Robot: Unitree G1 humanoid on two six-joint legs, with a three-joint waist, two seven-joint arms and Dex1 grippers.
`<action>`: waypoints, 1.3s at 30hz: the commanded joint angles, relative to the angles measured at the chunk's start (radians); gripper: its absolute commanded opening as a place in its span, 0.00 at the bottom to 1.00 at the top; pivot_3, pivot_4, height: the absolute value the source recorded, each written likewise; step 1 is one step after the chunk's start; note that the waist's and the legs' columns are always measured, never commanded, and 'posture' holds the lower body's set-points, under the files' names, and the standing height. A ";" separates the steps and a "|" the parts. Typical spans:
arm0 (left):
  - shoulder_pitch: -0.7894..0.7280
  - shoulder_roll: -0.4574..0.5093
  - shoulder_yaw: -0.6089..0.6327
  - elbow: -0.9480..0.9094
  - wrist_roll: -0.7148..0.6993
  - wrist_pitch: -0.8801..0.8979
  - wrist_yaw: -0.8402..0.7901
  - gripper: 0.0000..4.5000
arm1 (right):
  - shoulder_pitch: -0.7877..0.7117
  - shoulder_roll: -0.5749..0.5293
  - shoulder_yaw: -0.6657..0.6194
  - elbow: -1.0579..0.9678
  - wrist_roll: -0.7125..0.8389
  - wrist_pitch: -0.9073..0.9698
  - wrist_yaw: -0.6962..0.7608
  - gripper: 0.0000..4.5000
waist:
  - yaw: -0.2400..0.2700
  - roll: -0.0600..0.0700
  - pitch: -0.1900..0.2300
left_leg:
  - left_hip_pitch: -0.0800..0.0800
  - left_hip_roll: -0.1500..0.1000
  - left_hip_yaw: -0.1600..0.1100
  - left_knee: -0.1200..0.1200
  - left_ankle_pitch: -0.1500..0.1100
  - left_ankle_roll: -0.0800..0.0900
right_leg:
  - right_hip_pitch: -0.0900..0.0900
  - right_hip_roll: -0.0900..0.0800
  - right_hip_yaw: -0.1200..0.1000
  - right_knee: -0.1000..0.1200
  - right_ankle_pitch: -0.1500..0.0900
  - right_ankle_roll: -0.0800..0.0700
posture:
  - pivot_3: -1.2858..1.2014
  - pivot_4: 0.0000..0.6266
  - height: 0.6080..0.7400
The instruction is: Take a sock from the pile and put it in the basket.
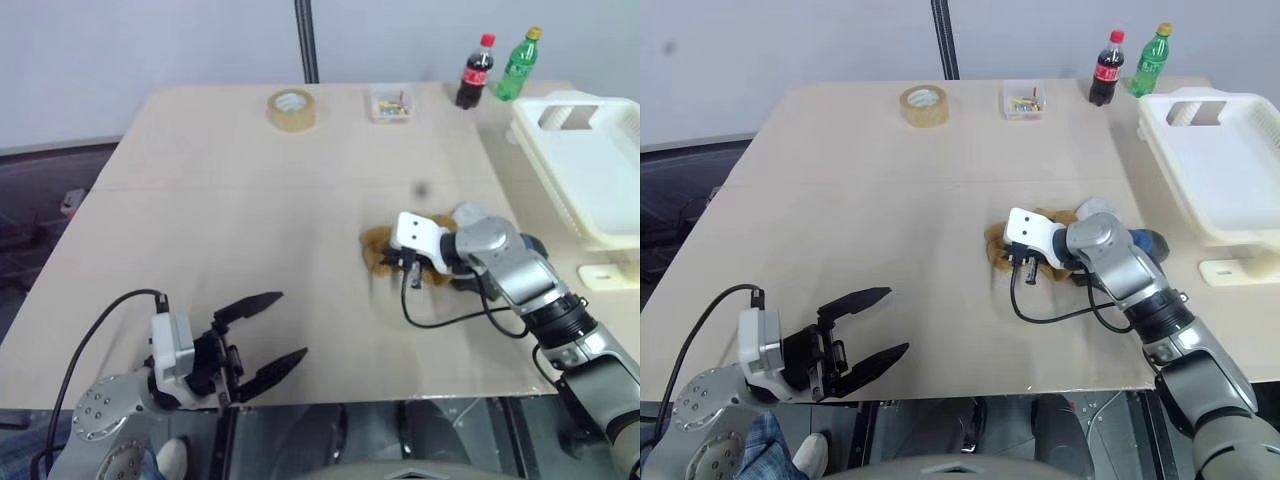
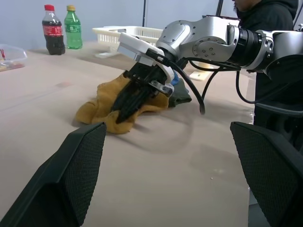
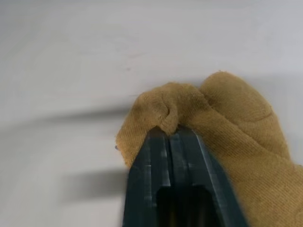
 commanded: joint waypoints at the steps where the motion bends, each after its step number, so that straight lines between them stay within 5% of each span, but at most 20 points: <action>1: 0.005 0.003 0.004 -0.010 0.003 -0.006 -0.005 1.00 | -0.008 0.008 -0.030 -0.035 0.012 0.003 -0.003 0.00 | 0.000 0.000 0.000 | 0.000 0.000 0.000 0.000 0.000 0.000 | 0.000 0.000 0.000 0.000 0.000 0.000 | 0.52 0.24 0.99; 10: 0.020 0.001 0.005 -0.017 0.004 -0.009 -0.004 1.00 | -0.018 -0.027 -0.086 -0.317 0.217 0.322 0.107 0.00 | 0.001 0.000 0.000 | -0.002 0.000 0.000 0.000 -0.001 0.001 | -0.001 0.000 0.000 0.000 0.000 0.000 | 0.52 0.24 0.99; 17: 0.028 -0.007 -0.008 -0.025 0.011 -0.012 0.000 1.00 | -0.012 -0.011 -0.043 -0.403 0.275 0.483 0.048 0.00 | 0.000 0.000 0.000 | -0.001 0.000 0.000 0.000 -0.002 0.004 | -0.001 0.000 0.000 0.000 0.000 0.000 | 0.52 0.24 0.99; 24: 0.033 -0.012 -0.010 -0.029 0.014 -0.013 0.004 1.00 | -0.018 -0.070 0.079 -0.176 0.072 0.274 -0.043 0.00 | 0.002 0.000 0.000 | -0.002 -0.001 0.000 0.000 -0.001 0.002 | -0.001 -0.001 -0.001 -0.001 0.000 0.000 | 0.52 0.24 0.99; 32: 0.024 -0.012 -0.005 -0.017 0.015 -0.011 0.002 1.00 | -0.154 0.029 -0.025 0.193 -0.039 -0.039 -0.261 0.00 | -0.003 0.000 0.000 | 0.001 0.000 0.000 0.000 0.000 -0.001 | 0.000 0.000 0.000 0.001 0.001 -0.001 | 0.52 0.24 0.99; 39: 0.036 -0.008 0.005 -0.018 0.010 -0.011 -0.006 1.00 | -0.129 -0.040 -0.108 -0.075 0.164 0.240 -0.017 0.00 | -0.002 0.000 0.001 | -0.010 0.000 0.000 0.000 0.001 -0.001 | -0.009 0.000 0.000 -0.001 0.001 -0.001 | 0.52 0.24 0.99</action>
